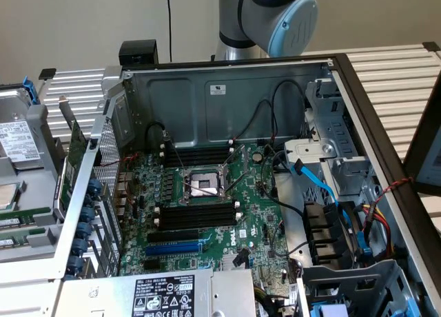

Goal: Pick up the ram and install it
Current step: 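Pick up the ram and move it above insertion slot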

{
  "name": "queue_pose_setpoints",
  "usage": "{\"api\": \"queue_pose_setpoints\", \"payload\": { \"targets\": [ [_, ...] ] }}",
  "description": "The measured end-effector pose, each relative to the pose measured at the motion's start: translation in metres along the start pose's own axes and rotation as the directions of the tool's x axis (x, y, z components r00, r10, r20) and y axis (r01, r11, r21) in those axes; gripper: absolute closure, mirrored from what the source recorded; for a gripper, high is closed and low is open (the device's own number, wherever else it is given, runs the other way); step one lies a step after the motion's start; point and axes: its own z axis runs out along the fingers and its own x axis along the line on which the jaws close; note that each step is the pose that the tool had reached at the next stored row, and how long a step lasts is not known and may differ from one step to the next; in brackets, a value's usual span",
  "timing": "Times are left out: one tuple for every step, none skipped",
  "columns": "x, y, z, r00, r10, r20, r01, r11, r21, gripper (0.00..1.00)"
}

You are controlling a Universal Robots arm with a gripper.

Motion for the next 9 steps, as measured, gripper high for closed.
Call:
{"api": "queue_pose_setpoints", "payload": {
  "targets": [
    [0.0000, 0.0000, 0.0002, 0.9998, -0.019, -0.0013, 0.019, 0.9998, 0.0007, 0.89],
    [0.0000, 0.0000, 0.0004, 0.9993, -0.036, -0.0025, 0.036, 0.9993, 0.0014, 0.89],
    [0.0000, 0.0000, 0.0006, 0.9985, -0.054, -0.0037, 0.054, 0.9985, 0.0021, 0.89],
    [0.0000, -0.0001, 0.0008, 0.9974, -0.072, -0.0050, 0.072, 0.9974, 0.0027, 0.89],
    [0.0000, -0.0001, 0.0010, 0.9960, -0.090, -0.0063, 0.090, 0.9960, 0.0033, 0.89],
    [0.0000, -0.0001, 0.0013, 0.9941, -0.108, -0.0076, 0.108, 0.9941, 0.0039, 0.89],
    [-0.0001, -0.0001, 0.0016, 0.9920, -0.126, -0.0089, 0.126, 0.9921, 0.0045, 0.89],
    [-0.0001, -0.0001, 0.0019, 0.9895, -0.144, -0.0102, 0.144, 0.9895, 0.0050, 0.89],
    [-0.0001, -0.0001, 0.0021, 0.9866, -0.163, -0.0117, 0.163, 0.9866, 0.0056, 0.89]
  ]
}}
